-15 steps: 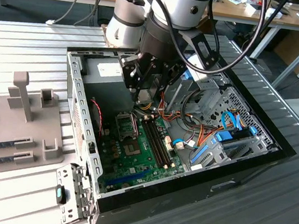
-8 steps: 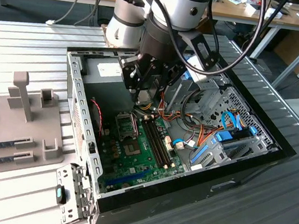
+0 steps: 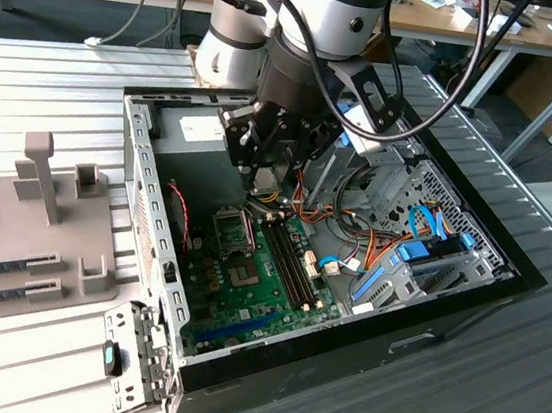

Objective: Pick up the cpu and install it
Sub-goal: 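Pick up the cpu and move it towards the insertion slot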

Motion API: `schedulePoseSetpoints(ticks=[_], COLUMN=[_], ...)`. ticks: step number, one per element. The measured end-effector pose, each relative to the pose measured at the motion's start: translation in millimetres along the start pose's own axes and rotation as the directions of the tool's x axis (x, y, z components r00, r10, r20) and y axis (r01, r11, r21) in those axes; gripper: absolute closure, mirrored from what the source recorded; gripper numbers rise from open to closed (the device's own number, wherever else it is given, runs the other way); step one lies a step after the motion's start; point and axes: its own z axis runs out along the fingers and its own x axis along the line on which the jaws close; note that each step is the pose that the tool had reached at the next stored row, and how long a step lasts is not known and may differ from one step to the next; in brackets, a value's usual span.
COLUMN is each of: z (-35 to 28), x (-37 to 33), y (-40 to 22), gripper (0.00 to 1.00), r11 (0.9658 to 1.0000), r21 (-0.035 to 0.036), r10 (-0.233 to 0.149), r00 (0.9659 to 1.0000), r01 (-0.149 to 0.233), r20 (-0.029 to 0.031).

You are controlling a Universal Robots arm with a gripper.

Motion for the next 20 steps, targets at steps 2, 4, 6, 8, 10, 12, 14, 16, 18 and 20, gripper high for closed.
schedulePoseSetpoints(ticks=[2,4,6,8,10,12,14,16,18,20], z=[0.7,1.3,1.8,2.6,3.5,4.4,5.2,5.8,6.5,7.5], x=[0.0,0.0,0.0,0.0,0.0,0.0,0.0,0.0,0.0,0.0], y=[-0.2,-0.4,-0.7,-1.1,-1.7,-2.3,-2.8,-3.2,-3.6,-4.3], gripper=[0.53,0.53,0.53,0.53,0.53,0.53,0.53,0.53,0.53,0.53], r11=[1.0000,1.0000,1.0000,1.0000,1.0000,1.0000,1.0000,1.0000,1.0000,1.0000], r21=[-0.0001,0.0000,0.0000,0.0000,0.0000,0.0000,0.0000,0.0000,0.0000,0.0000], r10=[0.000,0.000,0.000,0.000,0.000,0.000,0.000,0.000,0.000,0.000], r00=[1.0000,1.0000,1.0000,1.0000,1.0000,1.0000,1.0000,1.0000,1.0000,1.0000], r01=[0.000,0.000,0.000,0.000,0.000,0.000,0.000,0.000,0.000,0.000], r20=[0.0000,0.0000,0.0000,0.0000,0.0000,0.0000,0.0000,0.0000,0.0000,0.0000])
